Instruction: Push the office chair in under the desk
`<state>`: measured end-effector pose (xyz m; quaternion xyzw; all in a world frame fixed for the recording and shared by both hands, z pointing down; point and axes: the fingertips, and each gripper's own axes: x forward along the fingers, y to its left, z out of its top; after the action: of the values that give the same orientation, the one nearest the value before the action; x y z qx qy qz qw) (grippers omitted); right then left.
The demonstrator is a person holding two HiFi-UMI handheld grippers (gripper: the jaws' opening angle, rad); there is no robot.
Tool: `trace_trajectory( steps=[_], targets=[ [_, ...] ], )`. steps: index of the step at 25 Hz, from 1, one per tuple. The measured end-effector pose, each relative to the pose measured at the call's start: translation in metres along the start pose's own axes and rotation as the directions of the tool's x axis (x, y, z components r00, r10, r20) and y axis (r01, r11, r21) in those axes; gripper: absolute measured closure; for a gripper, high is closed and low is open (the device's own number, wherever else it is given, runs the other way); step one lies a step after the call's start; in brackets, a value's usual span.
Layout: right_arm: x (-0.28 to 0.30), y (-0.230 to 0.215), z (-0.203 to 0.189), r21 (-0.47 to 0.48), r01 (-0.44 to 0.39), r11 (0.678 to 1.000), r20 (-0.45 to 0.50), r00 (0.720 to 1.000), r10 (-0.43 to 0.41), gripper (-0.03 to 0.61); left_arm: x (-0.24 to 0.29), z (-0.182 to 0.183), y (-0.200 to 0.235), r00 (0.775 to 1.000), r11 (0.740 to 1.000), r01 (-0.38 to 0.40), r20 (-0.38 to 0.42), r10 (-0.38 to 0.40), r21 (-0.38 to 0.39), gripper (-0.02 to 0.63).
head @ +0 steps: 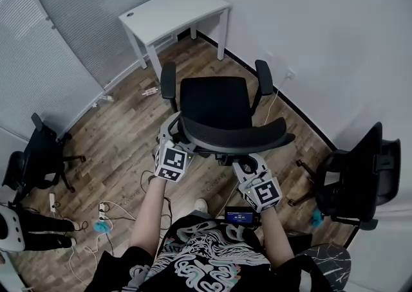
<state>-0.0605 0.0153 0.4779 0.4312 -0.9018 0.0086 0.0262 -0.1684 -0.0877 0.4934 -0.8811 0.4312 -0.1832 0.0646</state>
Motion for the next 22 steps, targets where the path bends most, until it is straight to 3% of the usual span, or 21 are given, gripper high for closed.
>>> trace_trajectory(
  steps=[22],
  targets=[
    [0.028,-0.019,0.000,0.018,0.042,0.999,0.007,0.999,-0.042,0.532,0.026,0.002,0.023,1.000,1.000,0.013,0.004,-0.013,0.012,0.244]
  ],
)
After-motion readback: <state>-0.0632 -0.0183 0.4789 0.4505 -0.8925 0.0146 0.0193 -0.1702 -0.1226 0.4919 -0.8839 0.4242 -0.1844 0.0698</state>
